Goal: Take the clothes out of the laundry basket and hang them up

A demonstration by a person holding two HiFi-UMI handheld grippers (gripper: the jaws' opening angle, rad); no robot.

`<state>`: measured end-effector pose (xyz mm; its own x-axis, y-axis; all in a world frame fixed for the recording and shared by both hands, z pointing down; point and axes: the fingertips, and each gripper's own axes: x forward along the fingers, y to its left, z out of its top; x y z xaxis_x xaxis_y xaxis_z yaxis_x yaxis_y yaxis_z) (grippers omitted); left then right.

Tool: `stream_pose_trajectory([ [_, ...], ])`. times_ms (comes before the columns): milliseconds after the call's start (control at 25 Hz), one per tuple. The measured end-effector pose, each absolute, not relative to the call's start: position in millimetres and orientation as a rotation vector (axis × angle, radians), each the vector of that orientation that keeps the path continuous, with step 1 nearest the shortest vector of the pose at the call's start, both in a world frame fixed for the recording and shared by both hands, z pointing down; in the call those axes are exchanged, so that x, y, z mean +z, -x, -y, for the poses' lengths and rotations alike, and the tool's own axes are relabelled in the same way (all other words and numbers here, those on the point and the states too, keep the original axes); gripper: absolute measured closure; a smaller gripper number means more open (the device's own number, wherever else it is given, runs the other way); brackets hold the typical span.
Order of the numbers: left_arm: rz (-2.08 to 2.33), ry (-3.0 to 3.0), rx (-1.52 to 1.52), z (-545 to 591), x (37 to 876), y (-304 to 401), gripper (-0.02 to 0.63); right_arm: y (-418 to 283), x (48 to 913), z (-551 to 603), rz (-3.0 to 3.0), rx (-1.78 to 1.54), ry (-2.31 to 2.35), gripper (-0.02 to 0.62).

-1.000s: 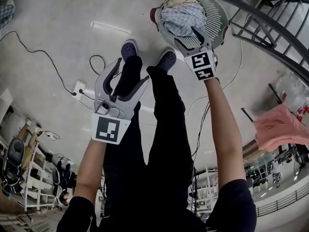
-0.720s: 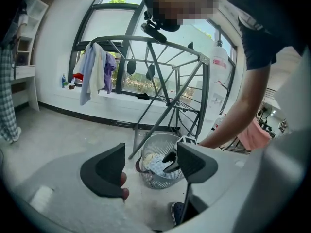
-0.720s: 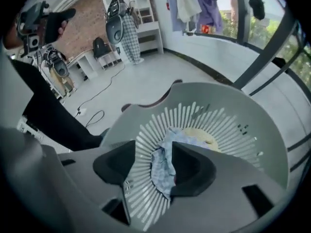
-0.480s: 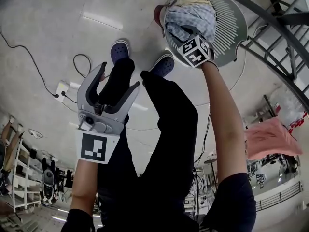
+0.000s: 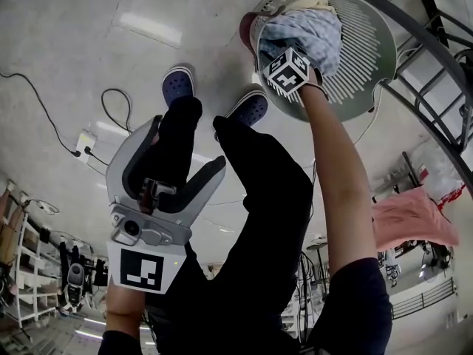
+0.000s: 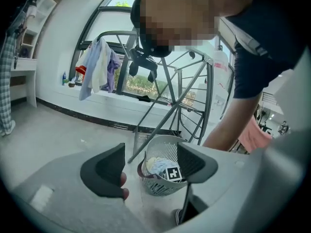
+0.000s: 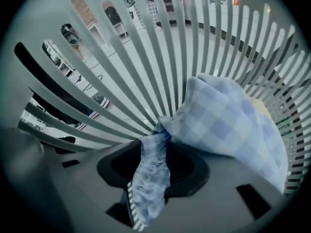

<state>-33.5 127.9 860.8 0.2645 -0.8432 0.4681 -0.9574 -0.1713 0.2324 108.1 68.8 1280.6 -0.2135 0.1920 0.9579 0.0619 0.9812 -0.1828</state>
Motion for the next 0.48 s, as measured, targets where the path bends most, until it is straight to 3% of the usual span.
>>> stream_pose_trajectory([
  [160, 1.611, -2.094, 0.326, -124, 861, 31, 0.282, -109, 1288, -67, 1.772, 0.105, 0.206, 0.502],
  [480, 1.621, -2.069, 0.347, -122, 853, 38, 0.282, -109, 1255, -63, 1.820, 0.171, 0.133, 0.529],
])
